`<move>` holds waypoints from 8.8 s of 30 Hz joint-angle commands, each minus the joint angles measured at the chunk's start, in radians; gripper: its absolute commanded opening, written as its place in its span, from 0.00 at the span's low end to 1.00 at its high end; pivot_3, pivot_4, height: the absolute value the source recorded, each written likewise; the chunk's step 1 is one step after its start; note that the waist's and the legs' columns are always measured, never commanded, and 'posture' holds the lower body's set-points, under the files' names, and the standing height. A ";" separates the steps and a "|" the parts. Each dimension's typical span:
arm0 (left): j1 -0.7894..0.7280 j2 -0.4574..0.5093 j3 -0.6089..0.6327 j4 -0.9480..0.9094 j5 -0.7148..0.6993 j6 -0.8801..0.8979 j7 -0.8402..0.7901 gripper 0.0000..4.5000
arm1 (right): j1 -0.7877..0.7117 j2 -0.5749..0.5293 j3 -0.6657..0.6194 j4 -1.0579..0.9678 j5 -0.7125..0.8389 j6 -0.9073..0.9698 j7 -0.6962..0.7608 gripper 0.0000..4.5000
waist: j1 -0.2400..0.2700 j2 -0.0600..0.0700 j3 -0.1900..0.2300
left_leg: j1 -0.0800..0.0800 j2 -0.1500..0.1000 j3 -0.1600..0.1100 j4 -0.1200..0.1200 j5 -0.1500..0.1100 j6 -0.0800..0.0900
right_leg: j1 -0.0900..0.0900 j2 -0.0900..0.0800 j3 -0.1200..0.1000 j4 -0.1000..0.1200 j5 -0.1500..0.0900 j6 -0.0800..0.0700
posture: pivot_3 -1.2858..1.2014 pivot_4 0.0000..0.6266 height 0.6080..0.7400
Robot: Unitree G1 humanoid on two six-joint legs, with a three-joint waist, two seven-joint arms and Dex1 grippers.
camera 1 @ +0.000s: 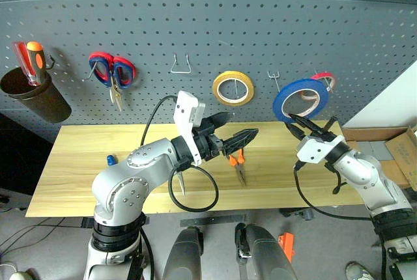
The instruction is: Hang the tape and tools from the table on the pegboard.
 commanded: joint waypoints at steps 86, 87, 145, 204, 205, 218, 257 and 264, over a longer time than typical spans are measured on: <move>-0.028 -0.024 -0.079 0.067 0.048 -0.151 -0.016 1.00 | -0.182 -0.033 0.081 0.274 0.052 0.043 0.187 0.99 | 0.004 0.000 0.000 | 0.001 0.000 0.001 -0.001 0.006 -0.003 | 0.000 0.000 -0.002 0.003 0.003 -0.004 | 0.56 0.38 1.00; -0.026 -0.024 -0.080 0.067 0.048 -0.151 -0.017 1.00 | -0.131 -0.043 0.062 0.202 0.073 0.067 0.198 0.99 | 0.006 0.000 0.000 | 0.001 0.000 0.001 -0.001 0.006 -0.003 | 0.000 0.000 -0.002 0.003 0.003 -0.004 | 0.56 0.38 1.00; 0.787 0.309 0.026 -0.057 0.596 -0.546 -0.036 1.00 | -0.227 0.855 -0.094 -0.076 0.398 1.711 -0.241 0.99 | -0.002 0.011 0.026 | -0.015 0.004 0.001 -0.023 0.000 0.005 | -0.019 0.002 -0.001 -0.019 0.003 -0.004 | 0.59 0.61 1.00; 0.488 0.155 0.029 -0.265 0.433 -0.320 -0.014 1.00 | -0.070 0.483 0.026 -0.765 0.687 1.828 0.058 0.67 | 0.017 0.009 0.030 | -0.025 0.004 -0.003 -0.022 0.000 0.006 | -0.022 0.002 -0.005 -0.027 0.004 0.000 | 0.61 0.51 1.00; 0.474 0.154 0.047 -0.288 0.421 -0.295 0.001 1.00 | -0.080 0.518 -0.015 -0.793 0.713 1.851 0.049 0.67 | 0.017 0.009 0.030 | -0.025 0.005 -0.003 -0.022 0.000 0.006 | -0.022 0.003 -0.005 -0.027 0.004 0.000 | 0.61 0.51 1.00; 0.313 0.245 0.333 -0.486 -0.183 -0.038 0.387 1.00 | -0.423 0.708 -0.153 -0.755 0.781 1.762 -0.025 0.67 | 0.049 0.008 0.029 | -0.023 0.003 -0.009 -0.020 0.003 0.000 | -0.019 0.002 -0.010 -0.024 0.005 0.000 | 0.65 0.47 1.00; 0.759 0.842 0.378 -0.486 -0.520 -0.669 0.803 1.00 | -0.687 0.691 0.030 -0.011 0.285 0.376 -0.161 0.67 | 0.199 0.006 0.028 | -0.024 0.004 -0.013 -0.021 0.009 -0.008 | -0.017 0.001 -0.019 -0.023 0.010 -0.011 | 0.69 0.41 1.00; 0.777 0.860 0.334 -0.486 -0.471 -0.718 0.801 1.00 | -0.567 0.662 0.095 0.038 0.159 0.262 -0.213 0.67 | 0.199 0.005 0.027 | -0.024 0.004 -0.013 -0.019 0.010 -0.009 | -0.017 0.001 -0.021 -0.021 0.010 -0.012 | 0.69 0.41 1.00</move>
